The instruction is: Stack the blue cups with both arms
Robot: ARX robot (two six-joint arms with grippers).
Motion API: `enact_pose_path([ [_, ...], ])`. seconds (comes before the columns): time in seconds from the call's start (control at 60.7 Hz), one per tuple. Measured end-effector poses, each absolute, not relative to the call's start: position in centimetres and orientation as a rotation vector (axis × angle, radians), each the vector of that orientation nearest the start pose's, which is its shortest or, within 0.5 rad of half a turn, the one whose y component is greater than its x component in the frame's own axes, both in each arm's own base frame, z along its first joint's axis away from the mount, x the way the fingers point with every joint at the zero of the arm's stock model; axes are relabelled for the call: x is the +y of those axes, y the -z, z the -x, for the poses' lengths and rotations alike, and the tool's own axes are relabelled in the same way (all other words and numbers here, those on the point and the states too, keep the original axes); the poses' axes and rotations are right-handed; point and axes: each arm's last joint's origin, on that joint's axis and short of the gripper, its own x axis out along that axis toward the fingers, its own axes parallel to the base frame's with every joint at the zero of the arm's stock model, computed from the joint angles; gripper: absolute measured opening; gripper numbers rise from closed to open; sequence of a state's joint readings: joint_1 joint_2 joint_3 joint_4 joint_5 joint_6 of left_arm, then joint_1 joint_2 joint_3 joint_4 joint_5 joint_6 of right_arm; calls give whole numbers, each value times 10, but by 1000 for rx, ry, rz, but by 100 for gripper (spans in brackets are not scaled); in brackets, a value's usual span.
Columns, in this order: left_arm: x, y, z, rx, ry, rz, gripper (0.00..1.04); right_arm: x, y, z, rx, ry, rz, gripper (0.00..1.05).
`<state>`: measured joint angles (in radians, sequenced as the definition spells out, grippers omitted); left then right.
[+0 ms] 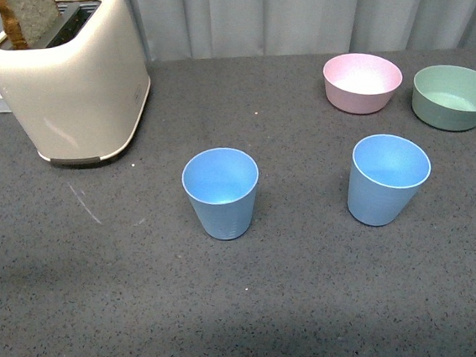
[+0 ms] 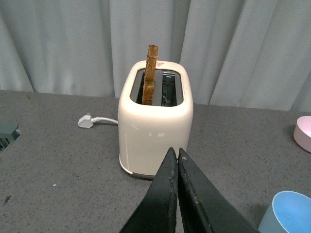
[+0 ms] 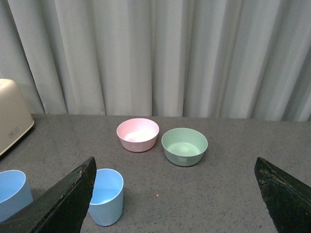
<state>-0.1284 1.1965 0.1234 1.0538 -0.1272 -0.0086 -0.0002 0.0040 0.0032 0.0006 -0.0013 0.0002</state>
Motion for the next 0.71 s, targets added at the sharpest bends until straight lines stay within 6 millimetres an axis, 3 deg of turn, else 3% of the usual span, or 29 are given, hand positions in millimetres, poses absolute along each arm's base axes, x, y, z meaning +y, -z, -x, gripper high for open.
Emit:
enact_pose_path([
  [0.066,-18,-162,-181,13,1,7,4,0,-164,-98,0,-1,0,95],
  [0.082,-10,-162,-164,15,10,7,4,0,-164,-98,0,-1,0,95],
  [0.214,-1,-163,-155,13,-2,8,4,0,-164,-98,0,-1,0,95],
  [0.708,0,-171,-132,-13,2,7,4,0,-164,-98,0,-1,0,95],
])
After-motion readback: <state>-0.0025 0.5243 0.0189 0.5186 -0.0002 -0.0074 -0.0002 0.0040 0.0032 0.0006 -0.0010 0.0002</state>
